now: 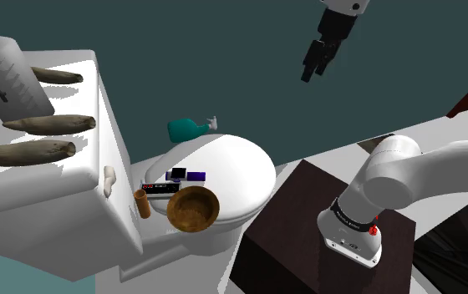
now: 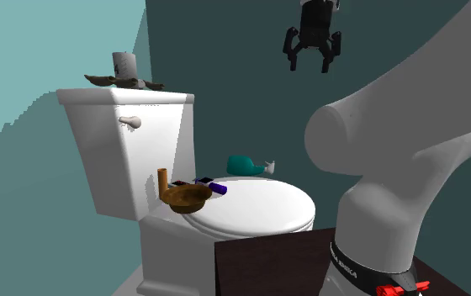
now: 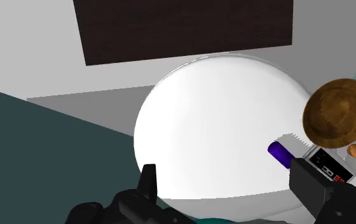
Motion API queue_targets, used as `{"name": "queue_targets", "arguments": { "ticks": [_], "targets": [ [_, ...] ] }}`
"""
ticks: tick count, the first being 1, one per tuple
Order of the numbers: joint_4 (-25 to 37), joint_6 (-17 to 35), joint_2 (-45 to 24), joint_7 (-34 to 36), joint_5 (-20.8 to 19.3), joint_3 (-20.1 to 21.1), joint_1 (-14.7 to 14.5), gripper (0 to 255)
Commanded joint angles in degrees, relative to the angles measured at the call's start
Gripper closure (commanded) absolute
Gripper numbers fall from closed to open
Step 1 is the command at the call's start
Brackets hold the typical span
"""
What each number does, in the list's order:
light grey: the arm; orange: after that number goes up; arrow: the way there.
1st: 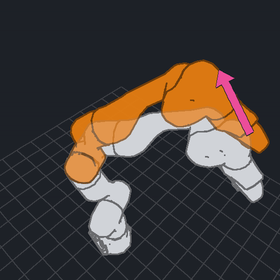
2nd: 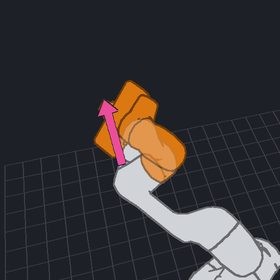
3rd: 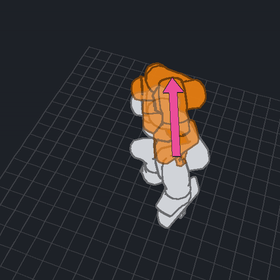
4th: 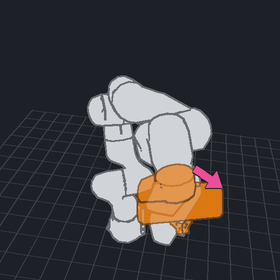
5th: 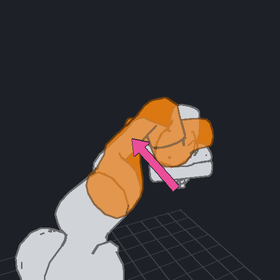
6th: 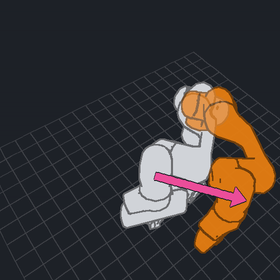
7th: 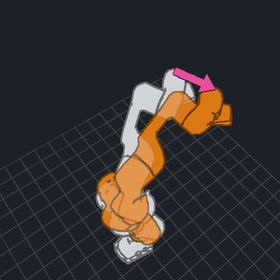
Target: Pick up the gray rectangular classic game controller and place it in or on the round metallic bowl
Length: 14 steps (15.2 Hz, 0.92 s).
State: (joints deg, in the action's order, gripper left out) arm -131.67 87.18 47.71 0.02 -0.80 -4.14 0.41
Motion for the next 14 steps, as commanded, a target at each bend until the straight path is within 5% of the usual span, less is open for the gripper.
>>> {"name": "queue_targets", "arguments": {
  "ticks": [1, 14],
  "targets": [
    [0.0, 0.0, 0.0, 0.0, 0.0, 0.0, 0.0, 0],
    [-4.8, 21.0, -17.0, 0.0, 3.4, 6.1, -5.9, 0]
  ]
}}
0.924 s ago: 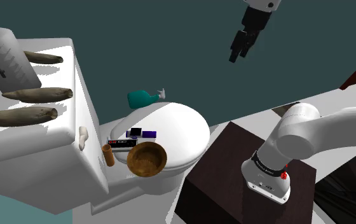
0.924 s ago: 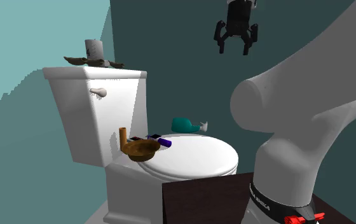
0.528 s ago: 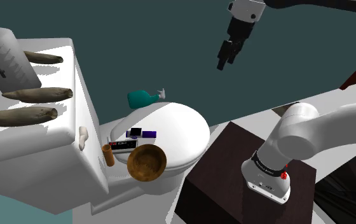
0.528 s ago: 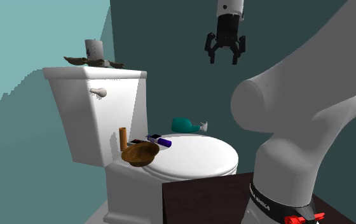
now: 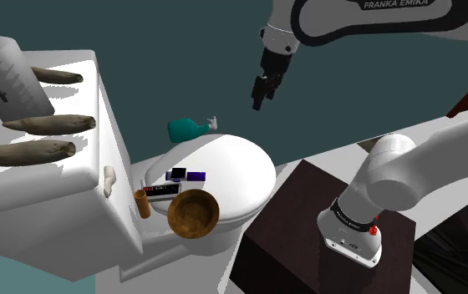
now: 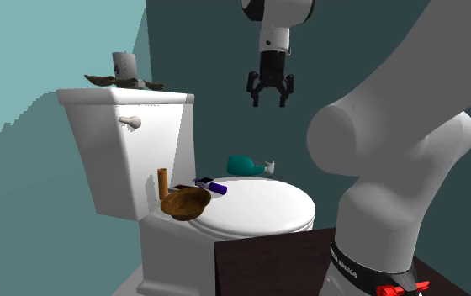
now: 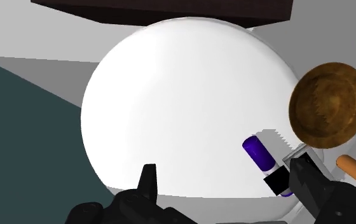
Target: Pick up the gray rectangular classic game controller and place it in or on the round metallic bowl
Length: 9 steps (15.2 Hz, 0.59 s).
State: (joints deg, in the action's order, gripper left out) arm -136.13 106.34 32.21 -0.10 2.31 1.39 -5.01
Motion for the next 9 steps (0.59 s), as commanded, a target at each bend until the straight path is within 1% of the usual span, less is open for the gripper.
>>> {"name": "queue_targets", "arguments": {
  "ticks": [1, 9],
  "targets": [
    [-0.2, 3.4, -3.2, 0.1, 0.4, 1.1, -0.9, 0],
    [2.8, 14.3, -17.6, 0.4, 0.6, 5.0, -3.8, 0]
  ]
}}
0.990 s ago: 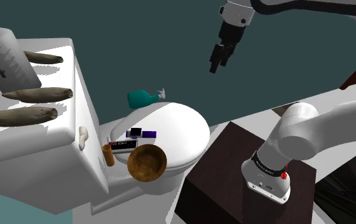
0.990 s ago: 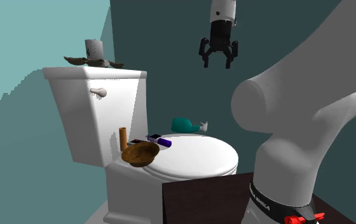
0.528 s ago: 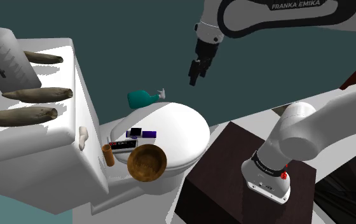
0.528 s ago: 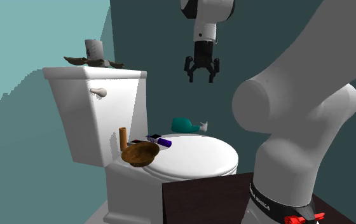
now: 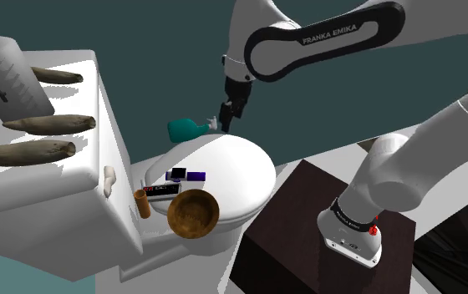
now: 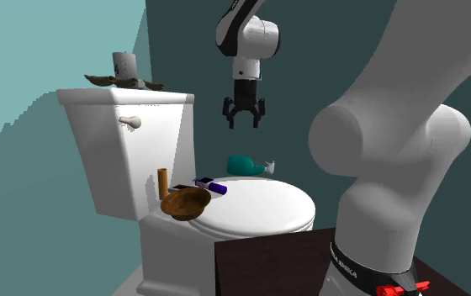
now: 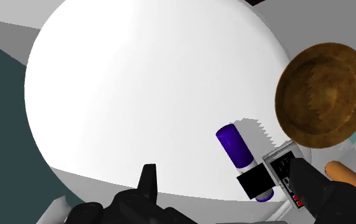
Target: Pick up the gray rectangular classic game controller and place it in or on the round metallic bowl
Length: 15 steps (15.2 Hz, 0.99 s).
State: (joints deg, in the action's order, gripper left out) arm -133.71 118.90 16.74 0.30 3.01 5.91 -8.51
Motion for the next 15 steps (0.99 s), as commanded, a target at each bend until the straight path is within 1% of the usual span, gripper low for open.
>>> {"name": "queue_targets", "arguments": {
  "ticks": [1, 8, 15],
  "targets": [
    [1.0, 3.0, -4.1, 0.1, -0.2, 0.9, -0.7, 0],
    [7.2, 9.9, -17.8, 1.4, -2.5, 4.0, -3.0, 0],
    [16.2, 14.2, -31.9, 3.4, -6.7, 5.7, -6.1, 0]
  ]
}}
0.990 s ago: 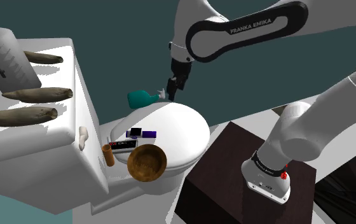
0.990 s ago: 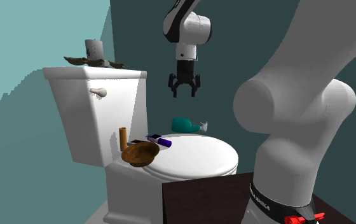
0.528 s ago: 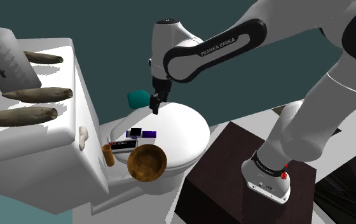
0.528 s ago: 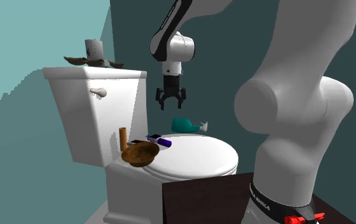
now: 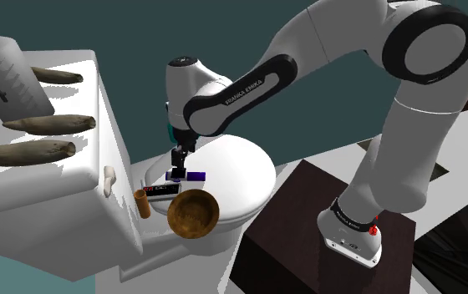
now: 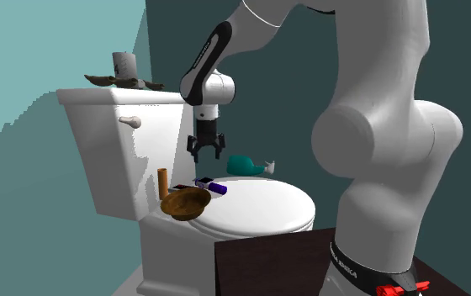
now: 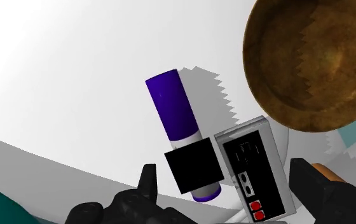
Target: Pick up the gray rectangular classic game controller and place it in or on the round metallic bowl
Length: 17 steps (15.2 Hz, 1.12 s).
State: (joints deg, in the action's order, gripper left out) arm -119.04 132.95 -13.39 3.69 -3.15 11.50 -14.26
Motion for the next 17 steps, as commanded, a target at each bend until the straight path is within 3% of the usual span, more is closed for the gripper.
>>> {"name": "queue_targets", "arguments": {
  "ticks": [1, 9, 17],
  "targets": [
    [3.0, 0.6, -3.8, 0.2, -1.2, 0.2, -0.9, 0],
    [17.2, 1.6, -20.2, 1.5, -5.9, 0.4, -6.1, 0],
    [18.4, 5.1, -24.9, 2.1, -7.0, -0.4, -6.9, 0]
  ]
}}
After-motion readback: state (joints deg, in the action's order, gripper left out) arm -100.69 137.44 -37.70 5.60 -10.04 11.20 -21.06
